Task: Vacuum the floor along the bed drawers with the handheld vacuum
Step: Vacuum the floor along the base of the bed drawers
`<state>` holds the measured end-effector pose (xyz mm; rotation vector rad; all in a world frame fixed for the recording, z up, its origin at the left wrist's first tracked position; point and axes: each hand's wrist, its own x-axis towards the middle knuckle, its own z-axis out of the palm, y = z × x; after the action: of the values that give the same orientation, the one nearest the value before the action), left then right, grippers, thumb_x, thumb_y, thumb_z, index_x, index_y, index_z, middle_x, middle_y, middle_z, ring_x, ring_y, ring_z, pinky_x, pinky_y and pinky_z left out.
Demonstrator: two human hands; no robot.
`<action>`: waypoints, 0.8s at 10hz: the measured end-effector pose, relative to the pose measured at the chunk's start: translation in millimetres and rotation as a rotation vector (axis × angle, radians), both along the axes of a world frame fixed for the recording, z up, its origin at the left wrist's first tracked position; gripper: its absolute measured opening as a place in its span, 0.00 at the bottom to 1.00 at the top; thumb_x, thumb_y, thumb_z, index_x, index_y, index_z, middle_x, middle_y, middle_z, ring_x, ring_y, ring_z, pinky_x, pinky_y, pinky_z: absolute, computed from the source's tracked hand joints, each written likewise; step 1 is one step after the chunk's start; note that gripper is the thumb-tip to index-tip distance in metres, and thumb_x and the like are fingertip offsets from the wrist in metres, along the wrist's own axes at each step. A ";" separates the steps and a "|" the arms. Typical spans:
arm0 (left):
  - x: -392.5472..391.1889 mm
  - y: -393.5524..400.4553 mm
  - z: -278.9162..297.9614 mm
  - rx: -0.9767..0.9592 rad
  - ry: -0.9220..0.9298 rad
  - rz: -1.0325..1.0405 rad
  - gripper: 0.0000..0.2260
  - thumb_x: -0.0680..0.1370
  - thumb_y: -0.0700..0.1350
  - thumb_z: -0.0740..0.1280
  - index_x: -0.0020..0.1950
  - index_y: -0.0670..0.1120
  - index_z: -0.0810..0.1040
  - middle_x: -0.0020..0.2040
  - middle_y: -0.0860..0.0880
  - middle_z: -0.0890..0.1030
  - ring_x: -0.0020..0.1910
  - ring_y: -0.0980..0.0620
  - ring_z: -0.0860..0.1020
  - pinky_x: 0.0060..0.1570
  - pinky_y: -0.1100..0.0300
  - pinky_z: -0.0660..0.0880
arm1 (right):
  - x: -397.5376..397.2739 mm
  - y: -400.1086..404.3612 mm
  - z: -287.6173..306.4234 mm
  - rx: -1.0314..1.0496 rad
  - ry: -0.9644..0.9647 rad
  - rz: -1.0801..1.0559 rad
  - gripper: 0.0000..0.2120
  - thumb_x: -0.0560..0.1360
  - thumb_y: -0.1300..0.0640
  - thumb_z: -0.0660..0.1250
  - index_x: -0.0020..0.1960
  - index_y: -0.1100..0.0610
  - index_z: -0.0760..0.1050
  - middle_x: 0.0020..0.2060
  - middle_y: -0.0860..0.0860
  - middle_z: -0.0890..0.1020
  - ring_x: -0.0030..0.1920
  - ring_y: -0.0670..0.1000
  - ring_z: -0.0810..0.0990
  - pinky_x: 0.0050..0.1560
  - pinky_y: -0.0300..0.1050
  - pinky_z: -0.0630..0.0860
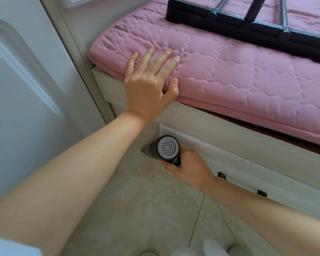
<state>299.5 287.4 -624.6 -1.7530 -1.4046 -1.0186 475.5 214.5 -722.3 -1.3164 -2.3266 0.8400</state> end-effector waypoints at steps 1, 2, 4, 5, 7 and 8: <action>0.2 -0.2 0.6 -0.001 -0.003 0.000 0.20 0.80 0.51 0.59 0.66 0.48 0.82 0.66 0.48 0.81 0.68 0.41 0.77 0.68 0.38 0.69 | 6.4 -1.0 1.0 -0.006 -0.005 -0.001 0.34 0.68 0.31 0.61 0.67 0.49 0.67 0.51 0.46 0.82 0.47 0.47 0.81 0.46 0.47 0.81; 0.1 -0.4 0.2 -0.008 -0.008 -0.002 0.20 0.80 0.51 0.58 0.66 0.48 0.82 0.66 0.48 0.81 0.68 0.41 0.77 0.68 0.38 0.68 | 11.4 -3.0 1.2 -0.001 -0.022 0.018 0.33 0.68 0.31 0.61 0.66 0.49 0.67 0.52 0.46 0.82 0.48 0.47 0.81 0.46 0.47 0.81; -0.5 -0.7 0.8 -0.016 -0.008 0.001 0.20 0.80 0.51 0.59 0.67 0.49 0.82 0.66 0.48 0.81 0.68 0.42 0.76 0.69 0.38 0.68 | 18.3 -5.5 6.5 -0.029 -0.004 0.011 0.31 0.70 0.35 0.66 0.67 0.49 0.67 0.54 0.46 0.82 0.51 0.47 0.81 0.50 0.45 0.80; -0.5 -0.6 0.3 -0.015 -0.005 0.000 0.20 0.80 0.51 0.59 0.67 0.49 0.82 0.67 0.48 0.81 0.68 0.41 0.76 0.69 0.38 0.68 | 19.7 -5.9 10.4 -0.054 0.016 -0.009 0.30 0.70 0.36 0.67 0.67 0.49 0.69 0.53 0.45 0.82 0.51 0.46 0.80 0.51 0.42 0.79; -0.8 -0.4 0.6 -0.016 -0.005 0.001 0.19 0.80 0.51 0.59 0.67 0.49 0.82 0.66 0.48 0.81 0.68 0.42 0.76 0.69 0.39 0.67 | 19.3 -6.1 16.2 -0.123 0.082 -0.042 0.27 0.71 0.43 0.71 0.66 0.52 0.71 0.54 0.46 0.82 0.53 0.45 0.80 0.52 0.32 0.74; -0.9 -0.6 0.8 -0.019 -0.009 0.000 0.19 0.80 0.51 0.59 0.67 0.49 0.82 0.67 0.48 0.81 0.68 0.42 0.76 0.69 0.39 0.67 | 17.4 -6.6 16.0 -0.139 0.076 -0.032 0.27 0.71 0.43 0.71 0.66 0.51 0.71 0.54 0.46 0.82 0.51 0.43 0.79 0.49 0.30 0.72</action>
<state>298.6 286.8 -623.8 -1.7642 -1.4237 -1.0180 492.9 207.9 -706.3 -1.3486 -2.2177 1.0395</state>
